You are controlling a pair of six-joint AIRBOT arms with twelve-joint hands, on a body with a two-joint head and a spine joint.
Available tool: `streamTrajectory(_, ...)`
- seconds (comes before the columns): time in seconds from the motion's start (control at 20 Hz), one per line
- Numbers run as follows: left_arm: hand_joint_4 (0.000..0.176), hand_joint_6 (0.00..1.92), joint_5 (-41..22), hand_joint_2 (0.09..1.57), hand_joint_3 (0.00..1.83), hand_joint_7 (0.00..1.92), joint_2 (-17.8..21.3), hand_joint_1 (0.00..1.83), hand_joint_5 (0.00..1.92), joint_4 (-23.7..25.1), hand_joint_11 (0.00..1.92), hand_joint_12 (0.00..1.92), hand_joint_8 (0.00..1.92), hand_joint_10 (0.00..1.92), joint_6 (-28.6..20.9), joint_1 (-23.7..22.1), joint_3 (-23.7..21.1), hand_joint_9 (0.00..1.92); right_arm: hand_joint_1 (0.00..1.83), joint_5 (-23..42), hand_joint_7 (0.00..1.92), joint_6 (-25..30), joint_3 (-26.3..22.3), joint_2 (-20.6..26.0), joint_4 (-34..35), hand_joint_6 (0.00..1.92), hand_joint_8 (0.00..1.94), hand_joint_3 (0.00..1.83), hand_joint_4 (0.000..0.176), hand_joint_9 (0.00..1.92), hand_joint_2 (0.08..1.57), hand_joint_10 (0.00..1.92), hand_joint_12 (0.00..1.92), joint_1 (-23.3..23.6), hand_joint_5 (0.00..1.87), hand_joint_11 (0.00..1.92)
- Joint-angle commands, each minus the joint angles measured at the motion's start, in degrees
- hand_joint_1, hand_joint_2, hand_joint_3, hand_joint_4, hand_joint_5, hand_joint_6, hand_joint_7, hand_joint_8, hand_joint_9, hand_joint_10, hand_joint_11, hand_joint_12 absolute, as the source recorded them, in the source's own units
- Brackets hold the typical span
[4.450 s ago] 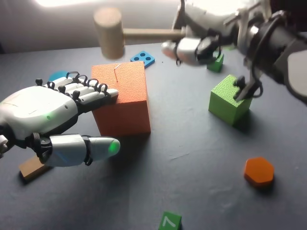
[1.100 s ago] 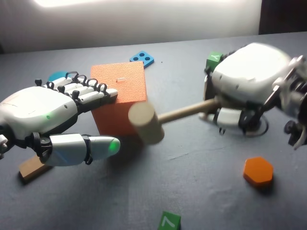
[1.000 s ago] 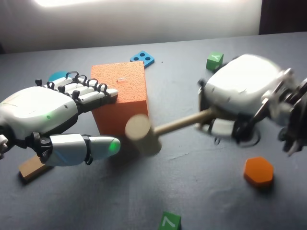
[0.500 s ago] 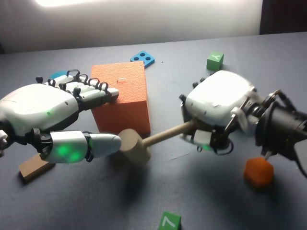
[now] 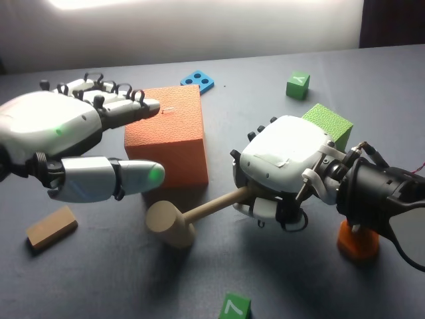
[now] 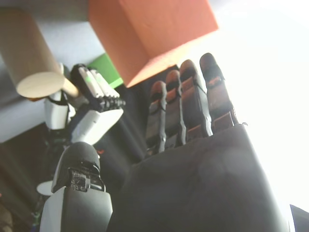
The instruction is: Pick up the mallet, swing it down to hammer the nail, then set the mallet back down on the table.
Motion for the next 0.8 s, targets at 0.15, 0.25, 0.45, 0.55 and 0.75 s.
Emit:
streamTrajectory(0.15,0.000,0.00,-3.99,1.20,0.00,0.19,1.49,0.00,0.17,3.39,0.00,0.36,0.00,0.00,-0.78,-3.74,0.12,0.19,0.19,-6.10,0.73,0.91,0.40,-0.13,-2.27,0.88,0.95,0.00,0.000,0.73,1.36,0.95,1.20,-0.57,0.64,0.64)
streamTrajectory(0.25,0.000,0.00,-3.62,1.21,0.00,0.18,1.85,0.00,0.16,4.30,0.00,0.34,0.00,0.00,-0.84,-4.66,0.09,0.17,0.22,-6.07,0.86,0.94,0.40,-0.14,-2.31,0.42,0.44,0.00,0.000,0.79,1.33,0.54,1.07,-0.65,0.77,0.53)
streamTrajectory(0.45,0.000,0.00,-1.50,1.20,0.00,0.21,2.28,0.00,0.18,7.60,0.00,0.40,0.00,0.00,-2.49,-6.66,0.07,0.20,0.25,-5.89,0.85,0.93,0.39,-0.11,-2.77,0.02,0.02,0.00,0.000,0.75,1.31,0.17,1.16,-0.78,0.80,0.32)
streamTrajectory(0.55,0.000,0.00,-1.30,1.20,0.00,0.21,2.32,0.00,0.18,7.91,0.00,0.40,0.00,0.00,-2.49,-7.05,-0.07,0.20,0.26,-5.67,0.80,0.92,0.38,-0.04,-2.79,0.00,0.00,0.00,0.000,0.71,1.29,0.09,1.15,-0.90,0.74,0.26)
streamTrajectory(0.75,0.000,0.00,-1.11,1.20,0.00,0.18,2.35,0.00,0.16,7.94,0.00,0.36,0.00,0.00,-2.49,-7.09,-0.52,0.18,0.24,-5.27,0.68,0.61,0.38,0.18,-2.81,0.00,0.00,0.00,0.000,0.62,1.25,0.03,1.14,-1.03,0.62,0.18)
